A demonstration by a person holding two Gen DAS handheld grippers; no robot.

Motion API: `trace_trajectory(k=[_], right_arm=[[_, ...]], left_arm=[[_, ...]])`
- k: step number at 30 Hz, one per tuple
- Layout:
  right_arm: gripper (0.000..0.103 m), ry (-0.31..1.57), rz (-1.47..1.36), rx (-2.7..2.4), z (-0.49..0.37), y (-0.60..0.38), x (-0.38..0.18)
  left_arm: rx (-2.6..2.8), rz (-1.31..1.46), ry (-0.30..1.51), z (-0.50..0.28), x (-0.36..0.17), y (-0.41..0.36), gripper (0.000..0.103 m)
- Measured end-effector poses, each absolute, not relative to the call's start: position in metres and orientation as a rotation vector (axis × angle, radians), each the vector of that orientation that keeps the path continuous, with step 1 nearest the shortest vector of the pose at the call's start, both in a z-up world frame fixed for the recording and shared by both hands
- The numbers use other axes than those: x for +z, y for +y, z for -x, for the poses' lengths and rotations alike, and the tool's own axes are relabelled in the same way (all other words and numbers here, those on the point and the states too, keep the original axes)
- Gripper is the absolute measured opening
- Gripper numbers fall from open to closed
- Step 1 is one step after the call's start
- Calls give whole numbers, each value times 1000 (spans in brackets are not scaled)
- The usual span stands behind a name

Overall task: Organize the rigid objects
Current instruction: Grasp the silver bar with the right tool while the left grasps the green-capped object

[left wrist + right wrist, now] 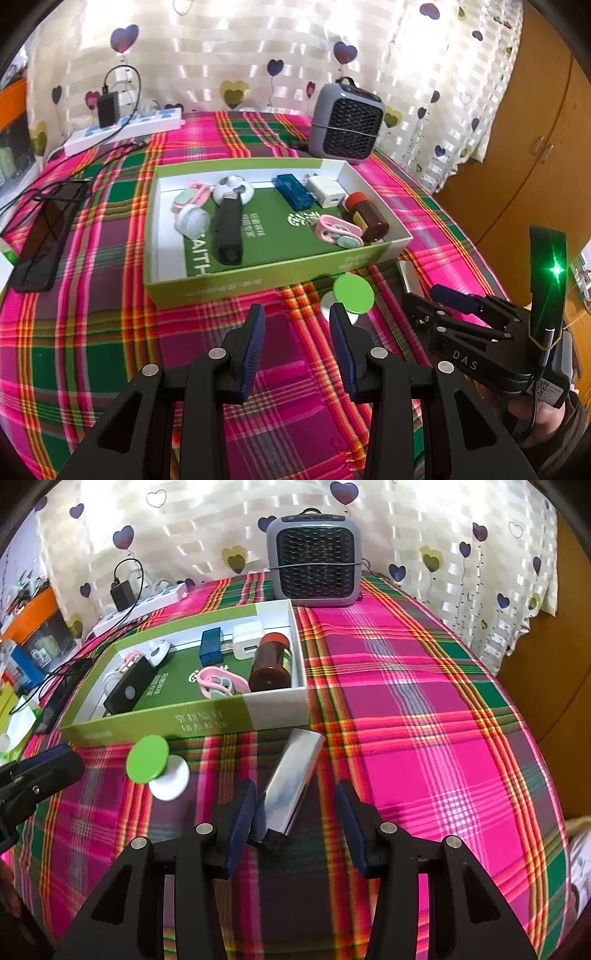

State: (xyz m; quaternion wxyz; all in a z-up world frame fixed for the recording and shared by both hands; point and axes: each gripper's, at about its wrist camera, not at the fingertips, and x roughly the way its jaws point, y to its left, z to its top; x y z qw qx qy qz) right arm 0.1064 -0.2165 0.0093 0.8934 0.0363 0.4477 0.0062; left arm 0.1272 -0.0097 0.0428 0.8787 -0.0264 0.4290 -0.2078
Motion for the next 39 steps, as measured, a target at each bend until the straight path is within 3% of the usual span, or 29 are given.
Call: trace_trajectory(k=[39], right_arm=[[47, 910, 14, 71, -111, -226, 7]], left_arm=[[-463, -24, 933, -150, 23, -71, 35]])
